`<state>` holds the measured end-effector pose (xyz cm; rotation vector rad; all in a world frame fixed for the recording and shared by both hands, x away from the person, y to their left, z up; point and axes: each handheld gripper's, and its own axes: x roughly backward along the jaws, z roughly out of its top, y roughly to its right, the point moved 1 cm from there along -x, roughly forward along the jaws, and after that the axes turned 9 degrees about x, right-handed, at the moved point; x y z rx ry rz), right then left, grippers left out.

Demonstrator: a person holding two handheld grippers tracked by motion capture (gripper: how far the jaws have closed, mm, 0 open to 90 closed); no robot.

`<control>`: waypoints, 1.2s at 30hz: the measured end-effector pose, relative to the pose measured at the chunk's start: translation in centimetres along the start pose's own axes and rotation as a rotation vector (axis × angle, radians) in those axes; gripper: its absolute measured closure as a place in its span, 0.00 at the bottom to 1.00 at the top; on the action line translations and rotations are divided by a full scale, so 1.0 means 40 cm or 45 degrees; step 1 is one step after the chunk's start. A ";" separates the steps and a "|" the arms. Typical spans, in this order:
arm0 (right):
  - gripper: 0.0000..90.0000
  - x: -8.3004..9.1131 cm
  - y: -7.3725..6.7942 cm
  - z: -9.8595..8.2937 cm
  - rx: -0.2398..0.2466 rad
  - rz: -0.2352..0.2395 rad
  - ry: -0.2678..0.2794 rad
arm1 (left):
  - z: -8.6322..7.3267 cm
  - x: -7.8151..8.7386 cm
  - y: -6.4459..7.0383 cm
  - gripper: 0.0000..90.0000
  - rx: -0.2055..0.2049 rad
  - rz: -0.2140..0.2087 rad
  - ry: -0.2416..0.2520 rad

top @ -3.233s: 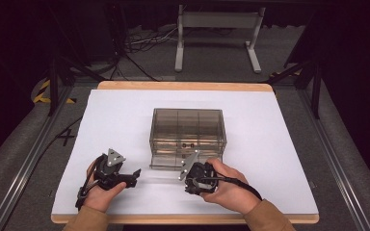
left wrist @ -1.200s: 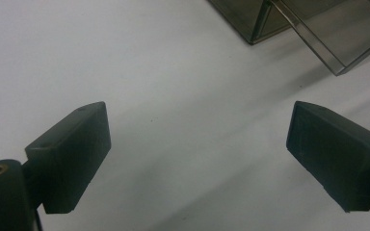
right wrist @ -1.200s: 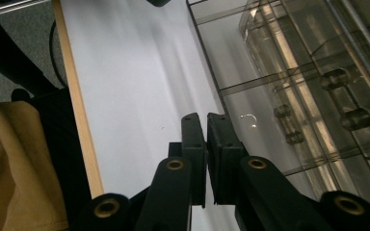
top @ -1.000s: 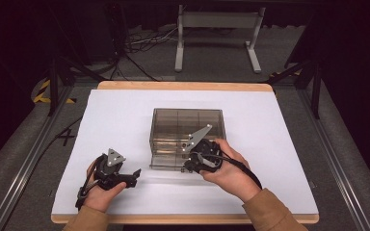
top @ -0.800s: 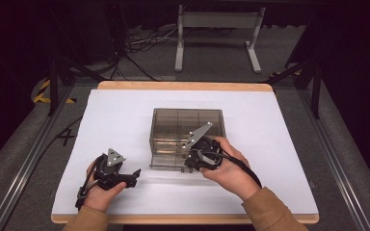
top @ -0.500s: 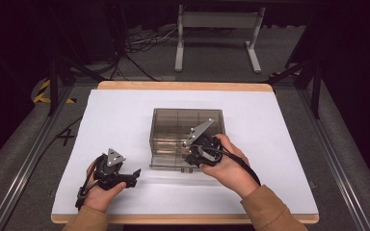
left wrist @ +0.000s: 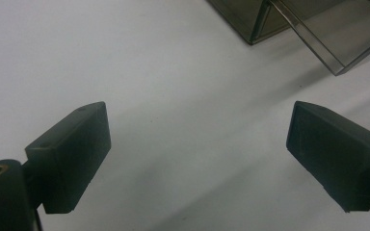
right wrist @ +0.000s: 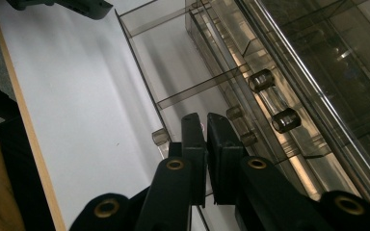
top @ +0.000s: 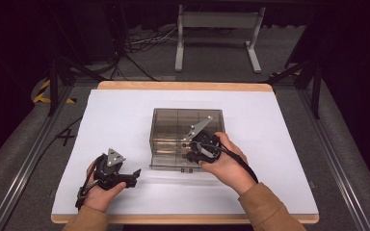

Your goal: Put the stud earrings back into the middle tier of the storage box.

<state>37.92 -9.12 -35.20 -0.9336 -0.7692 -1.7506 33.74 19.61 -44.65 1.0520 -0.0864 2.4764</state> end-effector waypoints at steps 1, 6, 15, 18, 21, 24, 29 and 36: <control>0.96 -0.002 0.001 0.000 -0.002 -0.001 -0.005 | 0.000 0.000 0.000 0.10 -0.001 0.000 0.002; 0.96 -0.016 0.007 -0.001 -0.008 -0.008 -0.033 | 0.000 0.000 0.000 0.10 0.001 0.001 0.001; 0.96 -0.041 0.013 -0.002 -0.019 -0.010 -0.066 | 0.000 0.001 -0.001 0.10 0.000 -0.001 0.001; 0.96 -0.049 0.014 -0.003 -0.016 -0.007 -0.079 | 0.000 0.001 -0.001 0.10 0.001 -0.002 -0.001; 0.96 -0.055 0.015 -0.005 -0.021 -0.006 -0.087 | 0.000 0.001 0.000 0.10 0.000 0.000 0.000; 0.96 -0.061 0.015 -0.008 -0.024 -0.001 -0.099 | 0.000 0.000 0.000 0.10 0.001 -0.001 0.001; 0.96 -0.070 0.016 -0.011 -0.029 -0.001 -0.110 | 0.000 0.001 0.000 0.10 0.002 -0.003 -0.001; 0.96 -0.079 0.017 -0.014 -0.028 -0.003 -0.124 | 0.000 0.001 -0.001 0.10 0.000 -0.002 0.000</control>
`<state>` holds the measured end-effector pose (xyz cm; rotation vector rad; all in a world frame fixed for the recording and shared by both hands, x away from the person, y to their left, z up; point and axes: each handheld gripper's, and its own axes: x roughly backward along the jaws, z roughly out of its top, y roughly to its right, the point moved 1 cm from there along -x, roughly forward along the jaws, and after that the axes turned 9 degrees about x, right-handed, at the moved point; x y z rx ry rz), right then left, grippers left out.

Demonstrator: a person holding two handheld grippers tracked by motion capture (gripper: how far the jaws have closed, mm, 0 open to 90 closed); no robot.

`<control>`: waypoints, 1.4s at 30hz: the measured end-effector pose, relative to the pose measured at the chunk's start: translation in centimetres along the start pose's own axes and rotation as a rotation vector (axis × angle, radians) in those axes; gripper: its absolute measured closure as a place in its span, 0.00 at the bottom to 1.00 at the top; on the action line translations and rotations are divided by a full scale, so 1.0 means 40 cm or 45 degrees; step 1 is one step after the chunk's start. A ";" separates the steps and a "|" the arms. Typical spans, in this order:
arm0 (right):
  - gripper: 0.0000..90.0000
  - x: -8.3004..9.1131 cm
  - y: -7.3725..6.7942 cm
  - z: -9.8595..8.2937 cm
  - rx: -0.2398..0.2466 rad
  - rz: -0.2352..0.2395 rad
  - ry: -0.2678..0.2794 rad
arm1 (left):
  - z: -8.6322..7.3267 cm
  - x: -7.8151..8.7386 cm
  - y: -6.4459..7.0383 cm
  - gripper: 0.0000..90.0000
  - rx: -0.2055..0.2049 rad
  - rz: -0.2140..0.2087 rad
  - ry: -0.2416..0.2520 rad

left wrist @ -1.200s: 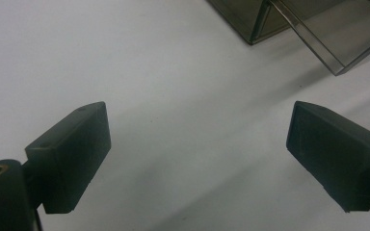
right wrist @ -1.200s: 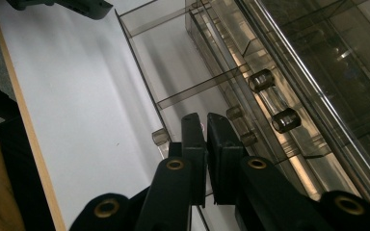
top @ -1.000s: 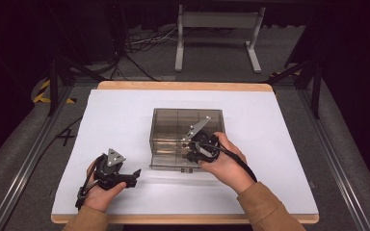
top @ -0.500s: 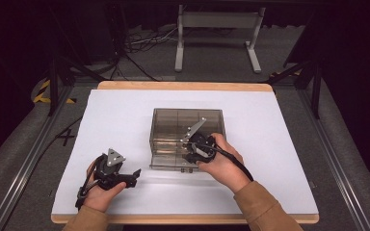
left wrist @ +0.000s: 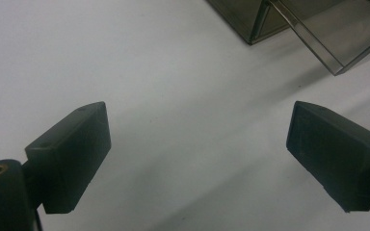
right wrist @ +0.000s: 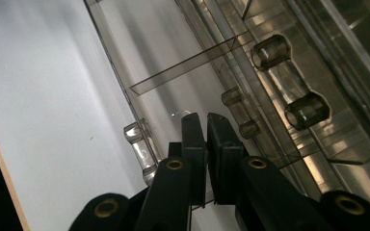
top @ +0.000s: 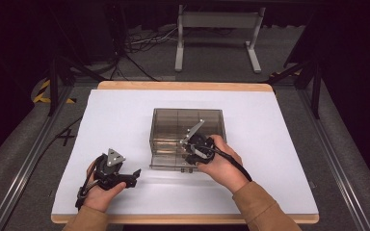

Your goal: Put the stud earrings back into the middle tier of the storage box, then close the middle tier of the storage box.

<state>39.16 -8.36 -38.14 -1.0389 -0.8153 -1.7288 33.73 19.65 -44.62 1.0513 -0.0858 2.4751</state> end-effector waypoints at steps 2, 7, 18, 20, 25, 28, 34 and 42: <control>0.96 -0.005 0.001 -0.001 -0.010 -0.001 -0.001 | 0.000 0.000 0.000 0.10 0.001 0.001 -0.001; 0.96 -0.014 0.004 -0.003 -0.009 -0.001 -0.007 | 0.000 0.000 0.000 0.10 0.002 0.000 -0.001; 0.89 -0.010 0.006 -0.007 -0.009 -0.025 0.020 | 0.002 -0.001 -0.001 0.10 -0.003 0.000 -0.003; 0.92 0.005 0.004 -0.007 -0.012 -0.023 0.047 | 0.000 0.000 -0.001 0.10 0.002 -0.002 -0.003; 0.98 0.027 -0.005 -0.012 -0.001 -0.006 0.074 | 0.001 0.000 -0.002 0.10 0.002 -0.003 -0.005; 1.00 0.041 -0.011 -0.018 0.010 -0.006 0.092 | 0.001 -0.001 -0.001 0.10 0.000 -0.005 0.000; 1.00 0.065 -0.019 -0.032 0.031 0.013 0.136 | 0.002 -0.002 0.001 0.10 -0.003 -0.001 -0.003; 1.00 0.096 -0.037 -0.068 0.070 0.048 0.195 | 0.003 -0.004 0.001 0.10 -0.006 -0.001 -0.007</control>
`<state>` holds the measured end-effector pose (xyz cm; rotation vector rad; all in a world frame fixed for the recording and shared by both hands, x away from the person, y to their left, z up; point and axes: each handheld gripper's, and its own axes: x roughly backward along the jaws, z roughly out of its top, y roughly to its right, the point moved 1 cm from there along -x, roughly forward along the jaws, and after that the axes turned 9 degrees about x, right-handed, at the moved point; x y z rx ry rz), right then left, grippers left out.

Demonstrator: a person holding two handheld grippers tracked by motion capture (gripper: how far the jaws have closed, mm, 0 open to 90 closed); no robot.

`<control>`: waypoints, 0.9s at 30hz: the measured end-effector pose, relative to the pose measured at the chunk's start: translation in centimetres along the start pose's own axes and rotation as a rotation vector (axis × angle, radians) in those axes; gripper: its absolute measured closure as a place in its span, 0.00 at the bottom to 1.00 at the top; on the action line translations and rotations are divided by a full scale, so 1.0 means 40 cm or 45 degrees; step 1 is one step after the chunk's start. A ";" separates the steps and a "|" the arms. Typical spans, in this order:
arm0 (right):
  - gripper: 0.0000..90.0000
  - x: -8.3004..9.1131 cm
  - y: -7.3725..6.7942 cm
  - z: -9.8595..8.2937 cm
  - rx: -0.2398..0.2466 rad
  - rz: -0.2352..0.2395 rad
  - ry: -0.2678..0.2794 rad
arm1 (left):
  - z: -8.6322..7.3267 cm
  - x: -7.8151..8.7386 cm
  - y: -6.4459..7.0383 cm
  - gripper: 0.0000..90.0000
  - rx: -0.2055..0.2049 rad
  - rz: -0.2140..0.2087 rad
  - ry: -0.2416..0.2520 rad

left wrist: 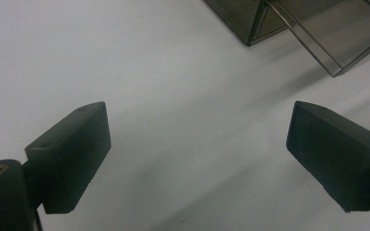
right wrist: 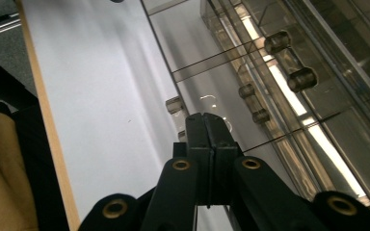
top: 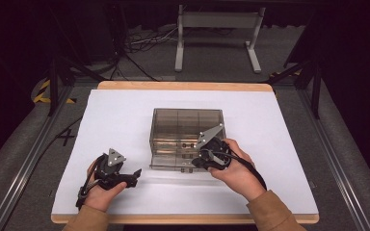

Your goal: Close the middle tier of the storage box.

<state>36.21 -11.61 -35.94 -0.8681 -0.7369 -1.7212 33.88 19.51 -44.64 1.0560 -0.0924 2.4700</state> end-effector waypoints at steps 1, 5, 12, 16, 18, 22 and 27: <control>1.00 0.003 -0.002 -0.002 0.017 0.007 0.011 | 0.000 0.000 0.001 0.10 0.003 0.000 0.000; 1.00 0.013 -0.013 -0.009 0.046 0.025 0.035 | -0.001 0.000 0.001 0.10 -0.002 0.000 0.000; 1.00 0.028 -0.032 -0.019 0.072 0.058 0.052 | -0.001 0.000 0.001 0.10 -0.002 0.000 -0.001; 1.00 0.028 -0.039 -0.027 0.088 0.088 0.069 | -0.001 0.000 0.001 0.10 -0.001 0.000 -0.001; 1.00 0.028 -0.043 -0.031 0.096 0.105 0.074 | -0.001 0.000 0.001 0.10 -0.002 0.001 -0.001; 1.00 0.031 -0.053 -0.039 0.115 0.138 0.096 | -0.001 -0.001 0.002 0.10 -0.004 0.001 -0.003; 1.00 0.027 -0.063 -0.041 0.131 0.145 0.084 | -0.001 0.000 0.001 0.10 -0.006 0.000 -0.007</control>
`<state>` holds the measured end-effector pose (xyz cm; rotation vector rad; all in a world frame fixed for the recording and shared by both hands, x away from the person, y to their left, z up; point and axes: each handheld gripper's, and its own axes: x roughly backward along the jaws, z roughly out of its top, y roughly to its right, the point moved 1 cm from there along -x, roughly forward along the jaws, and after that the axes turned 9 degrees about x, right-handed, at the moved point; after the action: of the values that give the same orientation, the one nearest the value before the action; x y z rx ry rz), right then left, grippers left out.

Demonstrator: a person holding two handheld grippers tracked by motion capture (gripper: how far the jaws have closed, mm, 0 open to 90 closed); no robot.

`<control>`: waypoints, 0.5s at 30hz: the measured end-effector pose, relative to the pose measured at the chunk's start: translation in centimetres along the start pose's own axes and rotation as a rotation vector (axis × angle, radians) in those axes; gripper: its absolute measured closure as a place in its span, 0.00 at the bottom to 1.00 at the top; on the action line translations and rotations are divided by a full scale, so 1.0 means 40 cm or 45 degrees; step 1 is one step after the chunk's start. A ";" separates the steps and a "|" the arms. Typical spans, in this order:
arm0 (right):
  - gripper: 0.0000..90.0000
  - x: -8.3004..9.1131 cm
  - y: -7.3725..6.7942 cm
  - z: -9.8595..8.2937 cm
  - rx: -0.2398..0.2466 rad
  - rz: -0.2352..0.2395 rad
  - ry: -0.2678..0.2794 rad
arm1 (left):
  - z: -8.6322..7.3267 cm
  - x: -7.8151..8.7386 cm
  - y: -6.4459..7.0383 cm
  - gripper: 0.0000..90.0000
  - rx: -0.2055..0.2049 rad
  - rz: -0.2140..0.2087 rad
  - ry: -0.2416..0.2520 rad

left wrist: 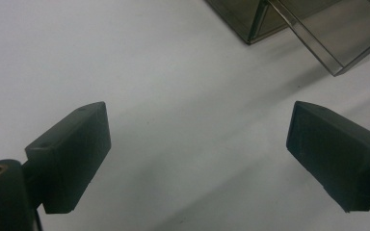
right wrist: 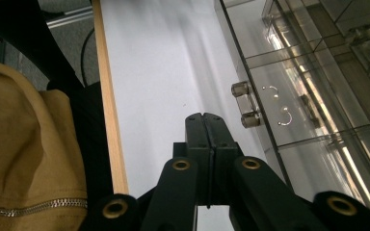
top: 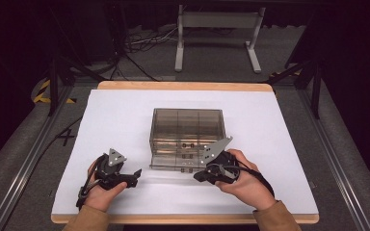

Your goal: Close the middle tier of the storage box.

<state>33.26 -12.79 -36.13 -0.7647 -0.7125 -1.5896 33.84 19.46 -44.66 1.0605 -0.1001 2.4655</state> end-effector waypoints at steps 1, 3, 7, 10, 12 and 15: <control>1.00 0.000 0.000 0.000 0.000 0.000 0.000 | 0.000 -0.001 0.000 0.10 0.003 -0.001 0.005; 1.00 -0.006 -0.002 0.000 0.004 0.003 -0.010 | 0.000 0.000 0.000 0.10 0.004 0.000 0.005; 1.00 -0.019 -0.003 -0.004 0.004 0.014 -0.038 | 0.000 0.001 0.000 0.10 0.005 0.002 0.007; 1.00 -0.029 -0.003 -0.007 0.003 0.024 -0.055 | 0.000 0.001 0.000 0.10 0.003 0.000 0.007; 1.00 -0.035 -0.002 -0.009 0.002 0.028 -0.064 | 0.000 0.001 0.000 0.10 0.002 0.001 0.006; 1.00 -0.044 0.000 -0.012 0.000 0.031 -0.080 | 0.000 0.002 0.001 0.10 0.006 0.002 0.008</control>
<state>33.41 -12.11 -37.82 -0.8234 -0.7456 -1.5490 33.78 19.48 -44.61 1.0555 -0.0929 2.4716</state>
